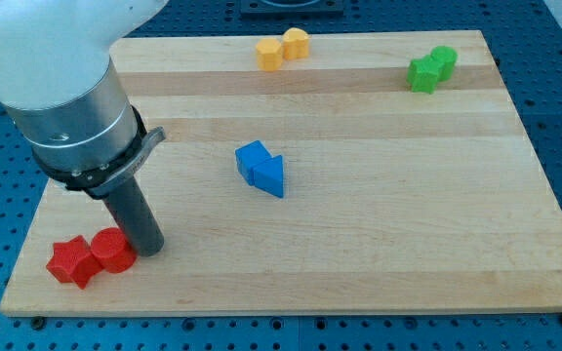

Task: Point your arm at the blue triangle

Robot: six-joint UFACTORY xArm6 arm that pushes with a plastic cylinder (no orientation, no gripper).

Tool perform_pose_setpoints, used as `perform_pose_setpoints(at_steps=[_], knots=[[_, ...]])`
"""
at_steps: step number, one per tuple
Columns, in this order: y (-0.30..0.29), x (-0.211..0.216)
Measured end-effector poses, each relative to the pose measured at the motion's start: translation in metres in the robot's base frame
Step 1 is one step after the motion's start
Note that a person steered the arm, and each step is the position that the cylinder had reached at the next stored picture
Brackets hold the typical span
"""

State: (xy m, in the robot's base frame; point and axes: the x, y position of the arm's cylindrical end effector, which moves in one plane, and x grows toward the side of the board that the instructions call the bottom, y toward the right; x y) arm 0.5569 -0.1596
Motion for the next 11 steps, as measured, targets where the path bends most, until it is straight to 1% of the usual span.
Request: perform_pose_setpoints(at_steps=[1,3,4,5,6,7,11], knots=[[0.021,0.0],[0.166,0.0],[0.224,0.0],[0.24,0.0],[0.24,-0.001],[0.236,-0.037],[0.212,-0.072]])
